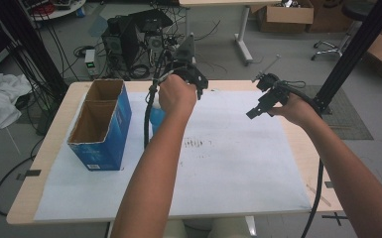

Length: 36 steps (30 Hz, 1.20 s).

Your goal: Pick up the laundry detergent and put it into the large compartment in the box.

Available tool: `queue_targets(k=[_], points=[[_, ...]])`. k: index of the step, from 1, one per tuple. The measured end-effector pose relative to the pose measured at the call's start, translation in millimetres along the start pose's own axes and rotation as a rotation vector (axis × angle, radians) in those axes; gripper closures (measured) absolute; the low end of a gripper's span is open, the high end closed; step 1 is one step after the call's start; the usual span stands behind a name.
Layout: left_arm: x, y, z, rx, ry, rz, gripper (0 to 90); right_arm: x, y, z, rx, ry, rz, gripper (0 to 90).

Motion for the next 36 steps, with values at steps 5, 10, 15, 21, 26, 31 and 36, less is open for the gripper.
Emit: queue_targets(k=[5,10,15,21,26,31,36], points=[[4.7,1.4,-1.6,-0.007,0.004,0.011,22.2,3.6,-0.2,0.3,0.005,0.008,0.001,16.8],[14.4,5.5,-1.8,-0.009,0.017,0.027,22.0,4.7,0.0,0.1,0.007,0.014,0.004,16.9],[26.3,9.0,-3.2,-0.011,0.045,0.044,21.5,4.6,0.5,-1.2,0.012,0.013,0.005,16.9],[42.0,7.8,-5.3,-0.001,0.080,0.069,21.1,5.0,2.7,-1.9,0.007,0.018,0.004,16.9],[52.3,2.4,-7.6,0.011,0.095,0.089,20.5,4.2,3.5,-2.6,0.008,0.016,0.004,16.9],[59.3,-5.2,-8.5,0.022,0.102,0.104,20.6,4.3,2.5,-2.2,0.008,0.015,0.007,16.9],[62.5,-10.6,-9.3,0.027,0.107,0.102,20.6,3.1,2.6,-2.8,0.013,0.015,0.005,17.0]])
Point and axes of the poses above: each handheld gripper's, and its own axes: y roughly backward along the jaws, z roughly out of its top, x roughly to its left, the point moved 8 cm from there along -y, roughly forward along the jaws, and after that the axes turned 11 degrees about z, right-handed, at the moved point
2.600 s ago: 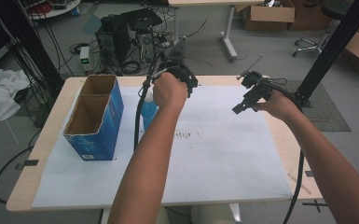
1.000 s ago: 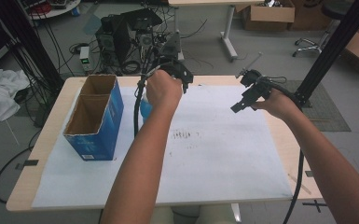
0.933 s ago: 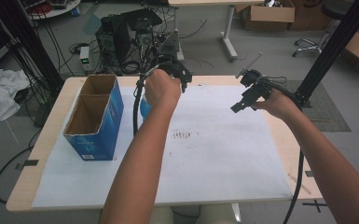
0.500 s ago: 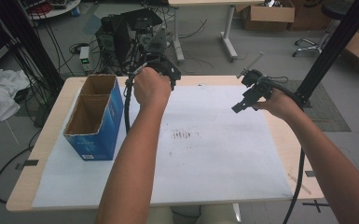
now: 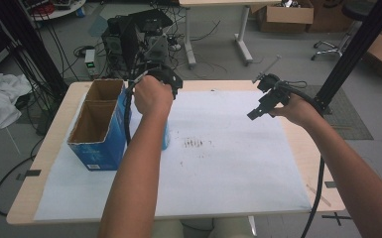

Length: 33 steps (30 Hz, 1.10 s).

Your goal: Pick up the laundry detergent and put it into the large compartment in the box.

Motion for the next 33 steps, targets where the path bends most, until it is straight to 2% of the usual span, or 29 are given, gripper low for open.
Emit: queue_targets(k=[6,7,10,20,26,29,33], points=[[3.3,-11.7,-3.0,0.020,0.002,0.003,20.8,-0.5,0.1,-0.2,0.000,0.000,-0.001,17.0],[5.3,-15.4,-3.3,0.022,0.003,0.020,20.9,-0.4,0.0,-0.2,0.001,-0.001,0.000,17.0],[6.5,-19.5,-4.0,0.028,0.003,0.022,20.9,-0.4,-0.5,0.0,0.002,-0.002,0.000,17.0],[5.2,-37.4,-7.4,0.052,-0.012,0.029,20.9,-1.7,-2.0,0.3,0.006,-0.002,-0.001,16.9],[2.4,-49.8,-9.7,0.072,-0.005,0.015,20.9,-3.5,-1.8,-0.9,0.007,-0.006,0.000,16.9],[2.6,-55.2,-9.6,0.076,-0.006,0.029,20.9,-3.9,-2.2,-1.3,0.009,-0.006,0.000,16.9],[1.2,-60.5,-9.2,0.080,-0.008,0.024,21.0,-4.5,-2.7,-1.5,0.011,-0.005,0.000,16.9]])
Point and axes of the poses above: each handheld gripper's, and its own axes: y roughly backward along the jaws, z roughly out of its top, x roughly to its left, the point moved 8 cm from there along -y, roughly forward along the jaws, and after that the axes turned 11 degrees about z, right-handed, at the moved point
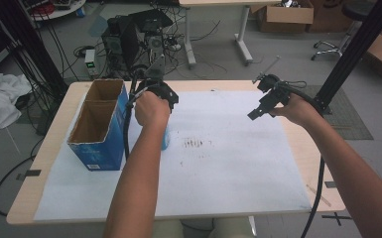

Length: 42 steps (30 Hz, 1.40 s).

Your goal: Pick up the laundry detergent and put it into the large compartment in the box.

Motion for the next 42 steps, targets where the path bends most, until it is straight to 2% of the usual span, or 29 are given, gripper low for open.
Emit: queue_targets(k=[17,30,42], points=[[-4.7,-17.7,0.9,0.014,-0.010,0.005,21.1,-1.1,-0.8,0.1,0.000,0.003,0.002,16.8],[-5.0,-22.8,1.8,0.012,-0.016,0.013,22.0,-0.3,-1.1,0.3,0.001,0.005,0.004,16.8],[-6.4,-22.1,2.1,0.010,-0.012,0.001,25.4,0.0,-0.8,0.7,-0.001,0.008,0.005,16.8]])
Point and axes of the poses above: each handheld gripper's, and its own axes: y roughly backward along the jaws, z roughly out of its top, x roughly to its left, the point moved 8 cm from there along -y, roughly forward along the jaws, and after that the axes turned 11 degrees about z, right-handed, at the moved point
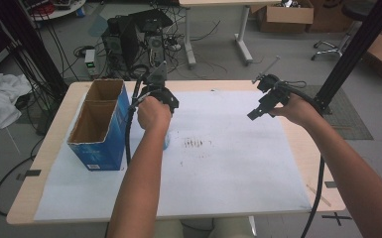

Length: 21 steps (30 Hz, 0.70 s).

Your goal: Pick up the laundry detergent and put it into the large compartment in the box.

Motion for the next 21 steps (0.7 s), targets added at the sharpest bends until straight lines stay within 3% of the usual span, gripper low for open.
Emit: queue_targets(k=[21], points=[[0.9,0.3,0.5,-0.008,0.003,-0.007,30.8,1.1,0.0,-0.2,0.001,0.000,0.000,16.8]])
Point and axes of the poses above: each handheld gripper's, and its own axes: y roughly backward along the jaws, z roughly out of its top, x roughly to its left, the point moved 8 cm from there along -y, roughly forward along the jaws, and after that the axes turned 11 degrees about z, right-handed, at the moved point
